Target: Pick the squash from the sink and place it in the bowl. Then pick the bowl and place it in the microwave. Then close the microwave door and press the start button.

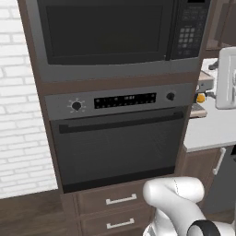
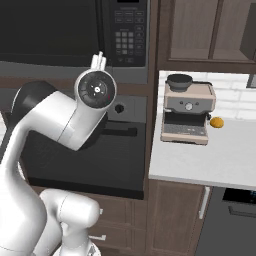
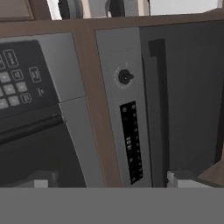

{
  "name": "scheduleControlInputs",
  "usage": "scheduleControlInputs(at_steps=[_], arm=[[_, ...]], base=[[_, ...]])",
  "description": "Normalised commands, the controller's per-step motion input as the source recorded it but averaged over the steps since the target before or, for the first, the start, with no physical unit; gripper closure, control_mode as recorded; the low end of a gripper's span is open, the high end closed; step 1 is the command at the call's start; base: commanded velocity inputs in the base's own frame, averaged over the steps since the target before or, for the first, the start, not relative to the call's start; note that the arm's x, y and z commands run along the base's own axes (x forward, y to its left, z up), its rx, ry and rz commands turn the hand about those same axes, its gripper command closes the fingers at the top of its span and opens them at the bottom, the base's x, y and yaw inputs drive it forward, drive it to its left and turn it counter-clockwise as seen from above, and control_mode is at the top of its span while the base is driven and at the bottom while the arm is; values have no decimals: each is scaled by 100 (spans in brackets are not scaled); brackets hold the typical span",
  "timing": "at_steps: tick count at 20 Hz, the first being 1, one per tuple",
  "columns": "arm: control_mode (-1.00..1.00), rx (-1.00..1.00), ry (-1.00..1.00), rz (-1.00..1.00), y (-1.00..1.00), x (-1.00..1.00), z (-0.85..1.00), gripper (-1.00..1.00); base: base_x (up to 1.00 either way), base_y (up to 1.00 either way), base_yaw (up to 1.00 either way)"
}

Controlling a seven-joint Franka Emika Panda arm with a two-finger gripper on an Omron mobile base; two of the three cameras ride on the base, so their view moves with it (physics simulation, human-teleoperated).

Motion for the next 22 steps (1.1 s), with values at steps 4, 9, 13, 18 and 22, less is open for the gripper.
scheduleControlInputs(at_steps=[4, 9, 13, 18, 22], arm=[[-100, 3, -4, -5, -10, 33, 11, -100], [-100, 3, -4, -4, -16, 24, 8, -100], [-100, 2, -5, -1, -25, 5, 0, -100], [-100, 2, -2, 0, -7, 14, 0, -100], [-100, 2, 0, 0, 0, 19, 2, -100]], base=[[0, 0, 0], [0, 0, 0], [0, 0, 0], [0, 0, 0], [0, 0, 0]])
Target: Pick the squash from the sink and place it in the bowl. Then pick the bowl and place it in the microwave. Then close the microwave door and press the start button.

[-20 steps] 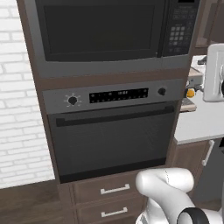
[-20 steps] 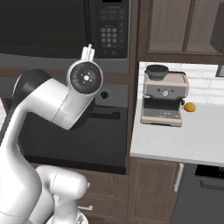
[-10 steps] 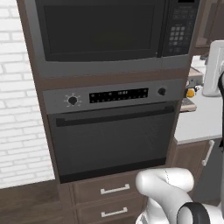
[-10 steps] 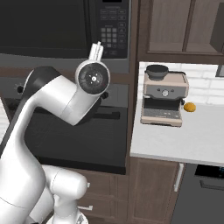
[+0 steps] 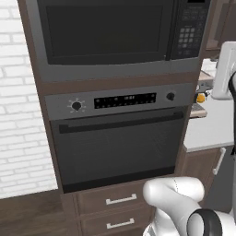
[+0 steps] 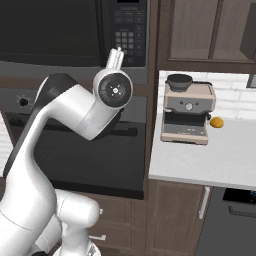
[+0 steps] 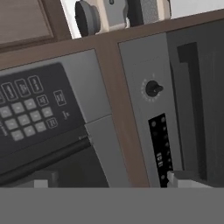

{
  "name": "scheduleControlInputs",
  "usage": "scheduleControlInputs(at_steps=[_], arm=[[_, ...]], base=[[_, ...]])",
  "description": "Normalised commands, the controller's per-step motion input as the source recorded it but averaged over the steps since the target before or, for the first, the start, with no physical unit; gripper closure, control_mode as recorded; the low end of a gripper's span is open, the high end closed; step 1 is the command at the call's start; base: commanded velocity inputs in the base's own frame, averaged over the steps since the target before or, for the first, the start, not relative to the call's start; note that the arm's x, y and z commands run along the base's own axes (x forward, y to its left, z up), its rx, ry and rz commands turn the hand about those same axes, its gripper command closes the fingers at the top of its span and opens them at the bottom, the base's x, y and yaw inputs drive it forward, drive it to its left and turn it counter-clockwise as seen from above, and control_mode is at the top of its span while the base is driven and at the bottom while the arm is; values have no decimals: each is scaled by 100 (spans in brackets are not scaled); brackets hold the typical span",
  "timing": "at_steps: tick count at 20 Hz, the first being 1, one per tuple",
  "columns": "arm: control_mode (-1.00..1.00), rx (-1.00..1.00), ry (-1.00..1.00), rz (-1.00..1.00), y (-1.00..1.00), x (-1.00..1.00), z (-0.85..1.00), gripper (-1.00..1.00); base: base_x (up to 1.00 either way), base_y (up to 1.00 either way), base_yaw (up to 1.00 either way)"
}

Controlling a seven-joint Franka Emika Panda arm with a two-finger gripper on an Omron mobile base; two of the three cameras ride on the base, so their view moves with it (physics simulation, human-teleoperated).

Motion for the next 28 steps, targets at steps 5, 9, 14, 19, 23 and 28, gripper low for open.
scheduleControlInputs(at_steps=[5, 9, 14, 19, 23, 28], arm=[[-100, 1, 0, 0, 0, 16, 0, -100], [-100, 0, 0, 0, 3, 16, 0, -100], [-100, 0, 0, 0, 15, 9, 0, -100], [-100, 0, 0, 0, 6, 13, 0, -100], [-100, 1, 0, 0, 0, 20, 0, -100], [-100, 1, 0, 0, 0, 24, 0, -100]], base=[[0, 0, 0], [0, 0, 0], [0, 0, 0], [0, 0, 0], [0, 0, 0], [0, 0, 0]])
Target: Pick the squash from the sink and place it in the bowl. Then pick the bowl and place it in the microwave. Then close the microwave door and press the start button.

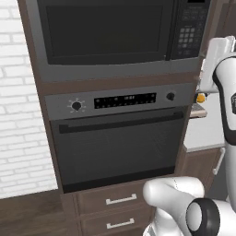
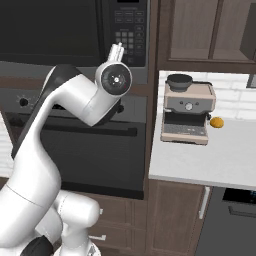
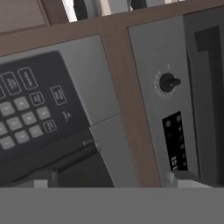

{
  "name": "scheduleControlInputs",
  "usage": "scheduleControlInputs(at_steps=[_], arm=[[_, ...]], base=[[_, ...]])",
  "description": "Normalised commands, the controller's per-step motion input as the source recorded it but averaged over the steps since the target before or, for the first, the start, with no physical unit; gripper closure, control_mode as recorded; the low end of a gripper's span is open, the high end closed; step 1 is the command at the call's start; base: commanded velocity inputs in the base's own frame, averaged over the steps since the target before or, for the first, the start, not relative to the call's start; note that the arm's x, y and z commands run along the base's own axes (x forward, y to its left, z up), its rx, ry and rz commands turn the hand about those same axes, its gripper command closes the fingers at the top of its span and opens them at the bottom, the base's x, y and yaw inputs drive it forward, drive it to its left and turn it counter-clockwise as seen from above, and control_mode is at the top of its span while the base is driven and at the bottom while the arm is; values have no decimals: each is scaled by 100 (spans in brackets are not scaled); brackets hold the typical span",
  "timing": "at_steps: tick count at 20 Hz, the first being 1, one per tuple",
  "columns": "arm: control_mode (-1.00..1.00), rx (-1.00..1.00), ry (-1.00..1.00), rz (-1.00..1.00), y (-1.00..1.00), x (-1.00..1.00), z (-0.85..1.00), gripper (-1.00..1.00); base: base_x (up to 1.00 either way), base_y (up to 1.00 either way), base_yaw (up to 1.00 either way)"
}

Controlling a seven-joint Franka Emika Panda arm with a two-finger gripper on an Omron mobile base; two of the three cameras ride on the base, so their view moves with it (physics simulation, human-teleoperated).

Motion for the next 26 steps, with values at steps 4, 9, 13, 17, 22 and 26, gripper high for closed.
scheduleControlInputs(at_steps=[4, 9, 13, 17, 22, 26], arm=[[-100, 1, 0, 0, 0, 24, -3, -100], [-100, 2, 0, 0, 0, 17, -6, -100], [-100, 2, 0, 0, 0, 16, -9, -100], [-100, 3, 0, 0, -2, 15, -6, -100], [-100, 3, 0, 0, -7, 15, -3, -100], [-100, 2, 0, 0, -6, 18, -8, -100]], base=[[0, 0, 0], [0, 0, 0], [0, 0, 0], [0, 0, 0], [0, 0, 0], [0, 0, 0]])
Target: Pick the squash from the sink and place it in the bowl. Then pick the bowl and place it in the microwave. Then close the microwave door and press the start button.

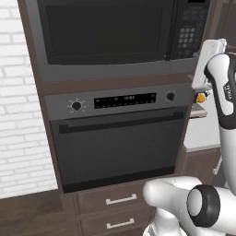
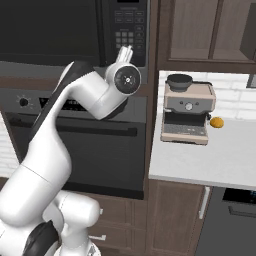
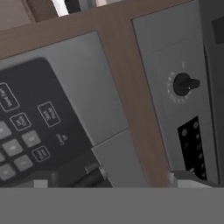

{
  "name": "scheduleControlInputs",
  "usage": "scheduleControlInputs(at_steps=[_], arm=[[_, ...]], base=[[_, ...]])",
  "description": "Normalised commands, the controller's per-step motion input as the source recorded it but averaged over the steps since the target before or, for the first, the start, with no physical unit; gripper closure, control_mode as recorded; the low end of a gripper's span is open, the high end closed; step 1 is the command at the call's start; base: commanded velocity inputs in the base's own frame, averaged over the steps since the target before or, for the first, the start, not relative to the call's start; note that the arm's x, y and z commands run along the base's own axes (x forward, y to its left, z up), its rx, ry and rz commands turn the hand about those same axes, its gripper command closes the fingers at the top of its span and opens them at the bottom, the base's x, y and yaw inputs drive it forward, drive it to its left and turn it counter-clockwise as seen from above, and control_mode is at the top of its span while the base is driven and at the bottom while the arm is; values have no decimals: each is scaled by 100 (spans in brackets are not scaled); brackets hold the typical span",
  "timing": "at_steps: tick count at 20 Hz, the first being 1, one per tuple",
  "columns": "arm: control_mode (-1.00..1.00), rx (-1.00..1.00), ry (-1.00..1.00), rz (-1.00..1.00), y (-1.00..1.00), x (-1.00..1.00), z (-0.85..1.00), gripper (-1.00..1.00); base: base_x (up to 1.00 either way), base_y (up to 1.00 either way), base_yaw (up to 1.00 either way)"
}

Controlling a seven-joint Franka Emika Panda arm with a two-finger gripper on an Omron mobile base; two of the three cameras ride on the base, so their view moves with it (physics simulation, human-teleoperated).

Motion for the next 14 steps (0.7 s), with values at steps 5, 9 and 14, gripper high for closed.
scheduleControlInputs(at_steps=[5, 9, 14], arm=[[-100, 1, 0, 0, -1, 22, -11, -100], [-100, 2, 0, 0, -2, 24, -6, -100], [-100, 3, 0, 0, -2, 19, -1, -100]], base=[[0, 0, 0], [0, 0, 0], [0, 0, 0]])
